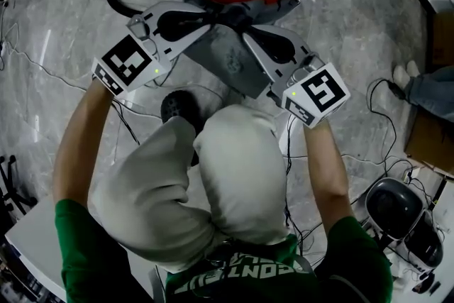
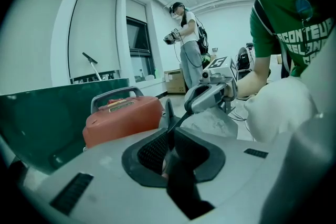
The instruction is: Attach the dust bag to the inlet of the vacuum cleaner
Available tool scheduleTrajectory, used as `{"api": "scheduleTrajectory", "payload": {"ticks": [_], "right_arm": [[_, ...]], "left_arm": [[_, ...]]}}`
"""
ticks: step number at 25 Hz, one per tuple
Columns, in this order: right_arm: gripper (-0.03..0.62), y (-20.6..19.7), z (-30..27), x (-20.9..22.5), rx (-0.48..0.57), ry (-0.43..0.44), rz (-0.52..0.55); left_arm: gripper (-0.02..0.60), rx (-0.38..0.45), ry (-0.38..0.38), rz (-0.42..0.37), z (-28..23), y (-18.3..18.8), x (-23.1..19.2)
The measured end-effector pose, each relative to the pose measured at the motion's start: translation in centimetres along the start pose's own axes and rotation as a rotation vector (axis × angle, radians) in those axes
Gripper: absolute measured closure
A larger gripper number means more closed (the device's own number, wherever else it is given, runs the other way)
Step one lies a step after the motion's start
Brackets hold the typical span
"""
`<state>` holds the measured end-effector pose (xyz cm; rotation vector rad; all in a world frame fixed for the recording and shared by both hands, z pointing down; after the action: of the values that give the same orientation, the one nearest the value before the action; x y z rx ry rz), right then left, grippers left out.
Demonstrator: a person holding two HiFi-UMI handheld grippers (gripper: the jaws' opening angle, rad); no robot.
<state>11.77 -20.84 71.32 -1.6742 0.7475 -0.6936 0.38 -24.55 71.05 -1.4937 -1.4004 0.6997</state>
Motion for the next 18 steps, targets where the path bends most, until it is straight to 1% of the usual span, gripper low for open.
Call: {"api": "scheduleTrajectory", "payload": {"ticks": [4,6,10,12,15,18], "right_arm": [[0.576,0.5,-0.6,-0.1,-0.014,0.027,0.031],[0.576,0.5,-0.6,0.0,-0.003,0.034,0.015],[0.576,0.1,-0.2,0.2,0.031,0.024,-0.041],[0.576,0.0,-0.1,0.3,0.032,0.017,-0.047],[0.576,0.1,-0.2,0.1,0.012,0.021,-0.032],[0.576,0.3,-0.1,0.0,-0.015,0.024,-0.034]], "left_arm": [[0.538,0.020,0.012,0.012,0.4,-0.3,-0.2],[0.537,0.020,0.010,0.010,0.1,-0.3,-0.3],[0.534,0.005,-0.002,-0.019,-0.5,-0.1,-0.4],[0.532,0.010,-0.004,-0.025,-0.7,0.0,-0.4],[0.532,0.023,-0.001,-0.014,-0.5,-0.2,-0.4],[0.532,0.018,-0.027,0.012,-0.3,-0.3,-0.5]]}}
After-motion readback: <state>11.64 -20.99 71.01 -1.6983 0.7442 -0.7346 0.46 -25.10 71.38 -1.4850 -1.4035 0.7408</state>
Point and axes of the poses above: the fingertips, and each gripper's own axes: z backward along the fingers, x to its right, y out of its top, the point moved 4 cm from there along z, backward along the fingers, and after that the axes turned 1 degree about z, right-handed, at the moved point
